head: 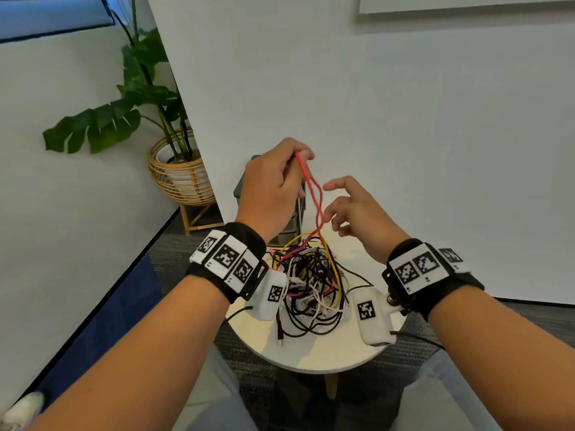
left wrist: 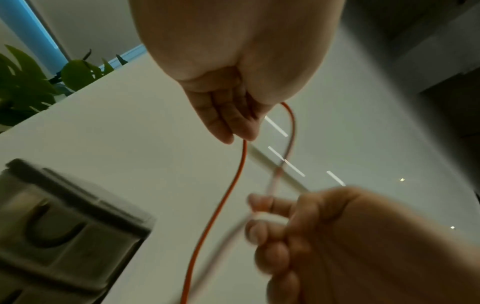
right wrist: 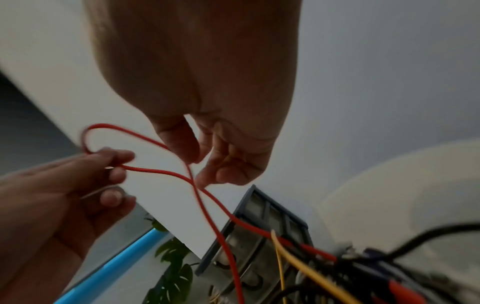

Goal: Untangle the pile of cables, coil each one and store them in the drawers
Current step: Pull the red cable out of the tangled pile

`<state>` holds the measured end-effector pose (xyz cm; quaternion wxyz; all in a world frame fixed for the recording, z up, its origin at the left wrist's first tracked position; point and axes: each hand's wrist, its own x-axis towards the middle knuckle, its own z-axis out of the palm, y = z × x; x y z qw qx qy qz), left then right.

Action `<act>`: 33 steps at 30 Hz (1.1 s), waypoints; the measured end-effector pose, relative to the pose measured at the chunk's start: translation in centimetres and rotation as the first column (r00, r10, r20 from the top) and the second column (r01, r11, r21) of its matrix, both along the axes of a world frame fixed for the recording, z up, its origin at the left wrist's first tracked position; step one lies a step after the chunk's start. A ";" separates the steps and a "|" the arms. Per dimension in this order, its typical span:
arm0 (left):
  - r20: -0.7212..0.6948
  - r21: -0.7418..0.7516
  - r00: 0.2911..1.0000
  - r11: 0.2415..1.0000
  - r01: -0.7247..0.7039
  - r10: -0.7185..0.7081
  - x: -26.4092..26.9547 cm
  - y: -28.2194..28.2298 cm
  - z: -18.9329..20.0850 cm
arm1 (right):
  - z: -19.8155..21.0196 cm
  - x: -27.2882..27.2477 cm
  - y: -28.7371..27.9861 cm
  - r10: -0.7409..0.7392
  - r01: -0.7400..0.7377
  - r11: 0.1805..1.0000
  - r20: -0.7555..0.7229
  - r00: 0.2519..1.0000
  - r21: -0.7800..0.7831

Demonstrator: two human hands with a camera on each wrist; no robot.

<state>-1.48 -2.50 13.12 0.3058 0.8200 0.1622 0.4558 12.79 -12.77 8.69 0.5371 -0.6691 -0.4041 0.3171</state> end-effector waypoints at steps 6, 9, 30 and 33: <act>0.112 -0.107 0.960 0.957 0.268 -0.256 0.1 -1.2 0.7 | -0.8 -0.5 1.1 0.148 -0.107 0.986 0.372 0.916 -0.128; 0.022 -0.305 0.973 0.925 0.225 -0.229 0.2 0.4 -2.0 | 0.0 -0.1 1.3 0.018 -0.013 1.000 0.355 0.935 -0.015; -0.795 -0.247 0.602 0.944 -0.218 -0.069 -3.4 4.5 -10.5 | -1.1 6.3 -0.3 -0.295 0.351 0.936 0.574 0.764 0.013; -0.841 -0.314 0.519 0.920 -0.236 -0.154 -4.6 4.1 -12.0 | -5.2 7.1 -1.2 -0.207 0.347 0.923 0.544 0.813 -0.168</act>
